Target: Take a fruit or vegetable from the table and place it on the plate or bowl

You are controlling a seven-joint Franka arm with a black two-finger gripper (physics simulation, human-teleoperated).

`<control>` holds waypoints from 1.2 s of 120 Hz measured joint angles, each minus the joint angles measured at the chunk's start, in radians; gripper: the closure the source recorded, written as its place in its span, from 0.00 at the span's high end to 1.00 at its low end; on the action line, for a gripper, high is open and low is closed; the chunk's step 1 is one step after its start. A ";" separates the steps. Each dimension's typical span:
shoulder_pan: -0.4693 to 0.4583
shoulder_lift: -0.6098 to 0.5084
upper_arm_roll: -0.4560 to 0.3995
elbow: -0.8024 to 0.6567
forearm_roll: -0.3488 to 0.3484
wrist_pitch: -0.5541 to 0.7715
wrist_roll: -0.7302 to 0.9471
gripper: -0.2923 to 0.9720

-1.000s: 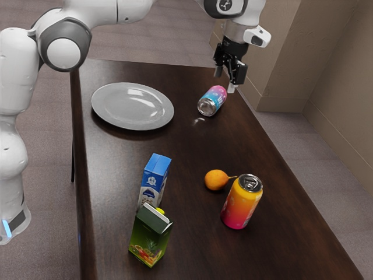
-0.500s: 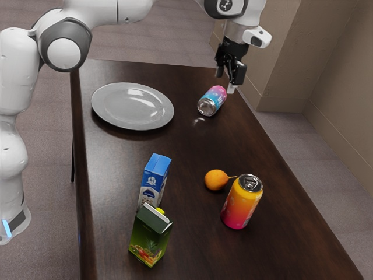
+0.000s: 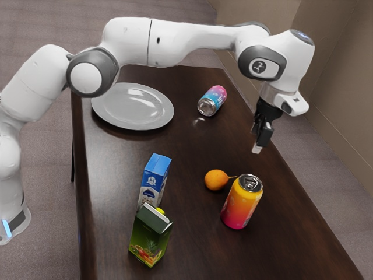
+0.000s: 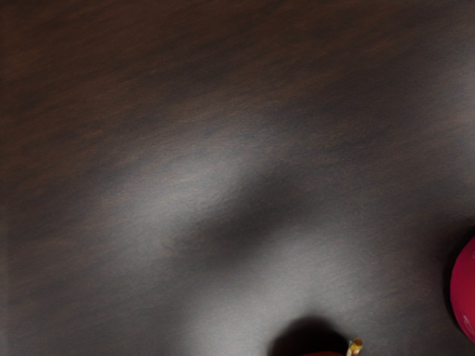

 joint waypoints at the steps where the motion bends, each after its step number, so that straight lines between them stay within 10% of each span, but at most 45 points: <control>1: 0.000 0.003 0.000 0.002 0.002 0.001 0.002 0.77; 34: 0.004 0.078 0.001 0.021 0.019 0.025 0.050 0.77; 84: 0.006 -0.116 0.160 -0.308 -0.148 0.197 0.097 0.77; 144: -0.002 -0.164 0.190 -0.451 -0.176 0.346 0.127 0.77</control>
